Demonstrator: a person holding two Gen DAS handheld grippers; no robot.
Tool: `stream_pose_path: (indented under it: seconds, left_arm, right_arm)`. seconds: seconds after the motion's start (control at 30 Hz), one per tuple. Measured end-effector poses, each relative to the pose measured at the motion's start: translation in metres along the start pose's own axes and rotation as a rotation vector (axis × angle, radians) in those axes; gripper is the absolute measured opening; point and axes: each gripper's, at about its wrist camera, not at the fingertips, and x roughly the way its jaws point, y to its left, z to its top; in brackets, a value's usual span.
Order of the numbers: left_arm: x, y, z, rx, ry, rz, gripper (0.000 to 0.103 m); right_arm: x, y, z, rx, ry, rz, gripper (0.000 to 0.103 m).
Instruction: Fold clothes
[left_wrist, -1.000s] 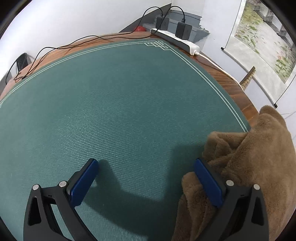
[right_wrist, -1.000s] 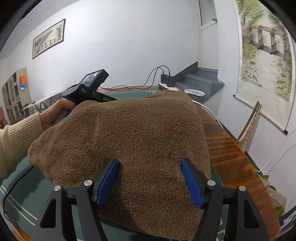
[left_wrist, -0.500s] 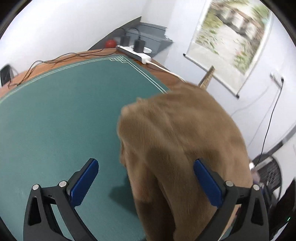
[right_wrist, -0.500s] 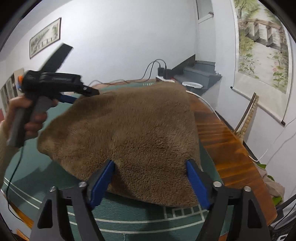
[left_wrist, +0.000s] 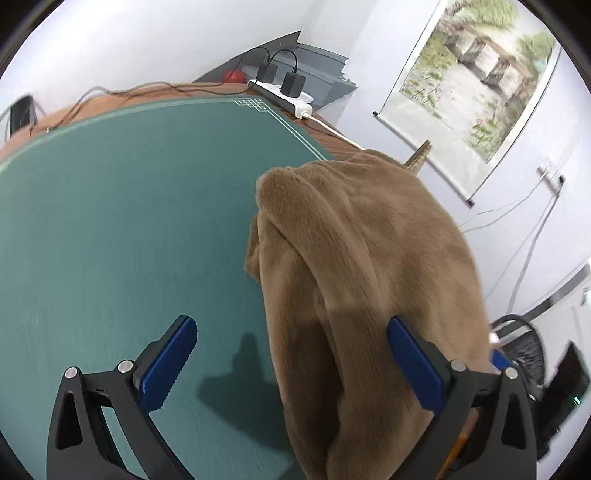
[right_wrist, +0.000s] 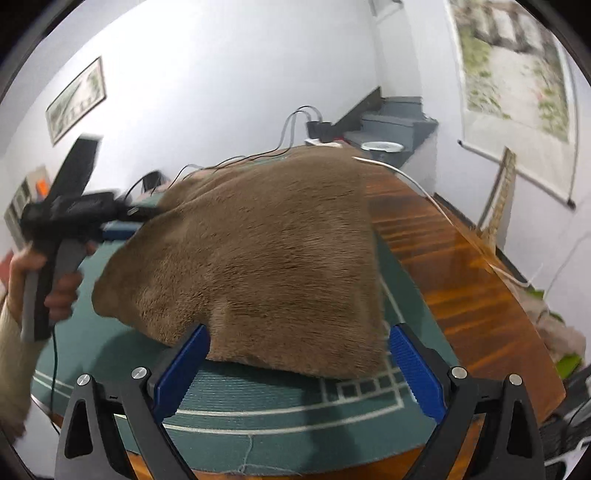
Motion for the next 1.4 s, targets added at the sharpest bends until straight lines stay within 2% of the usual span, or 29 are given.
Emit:
stream_pose_path:
  seconds: [0.13,0.2,0.33,0.4,0.5,0.57,0.67,0.77,0.93,1.4]
  left_arm:
    - [-0.027,-0.008,-0.024,-0.008,-0.01,-0.071,0.103]
    - [-0.04,-0.018,-0.04,0.022,-0.033,-0.064,0.103]
    - [-0.056,-0.045,-0.072,0.101,-0.084,0.003,0.103]
    - [-0.054,-0.055,-0.084,0.121,-0.088,0.062,0.103]
    - [-0.045,-0.067,-0.097,0.157,-0.085,0.166,0.103]
    - [-0.041,-0.07,-0.105,0.171,-0.078,0.193,0.103]
    - [-0.044,-0.074,-0.112,0.174,-0.082,0.197,0.103]
    - [-0.053,-0.08,-0.117,0.191,-0.119,0.236,0.103]
    - [-0.057,-0.084,-0.116,0.204,-0.134,0.286,0.103]
    - [-0.044,-0.088,-0.121,0.225,-0.098,0.264,0.103]
  right_arm:
    - [-0.012,-0.007,0.008,0.033,-0.032,-0.014,0.099]
    - [-0.017,-0.002,0.01,0.019,-0.047,-0.034,0.099]
    - [-0.027,0.018,0.006,-0.04,-0.08,-0.119,0.099]
    - [-0.027,0.028,0.001,-0.065,-0.077,-0.153,0.1]
    - [-0.024,0.039,-0.004,-0.083,-0.056,-0.153,0.1]
    - [-0.024,0.044,-0.009,-0.09,-0.046,-0.157,0.1]
    - [-0.028,0.048,-0.01,-0.092,-0.053,-0.17,0.1]
    - [-0.038,0.051,-0.008,-0.085,-0.079,-0.176,0.1]
    - [-0.058,0.056,-0.001,-0.078,-0.166,-0.204,0.102]
    - [-0.039,0.052,-0.011,-0.074,-0.108,-0.201,0.102]
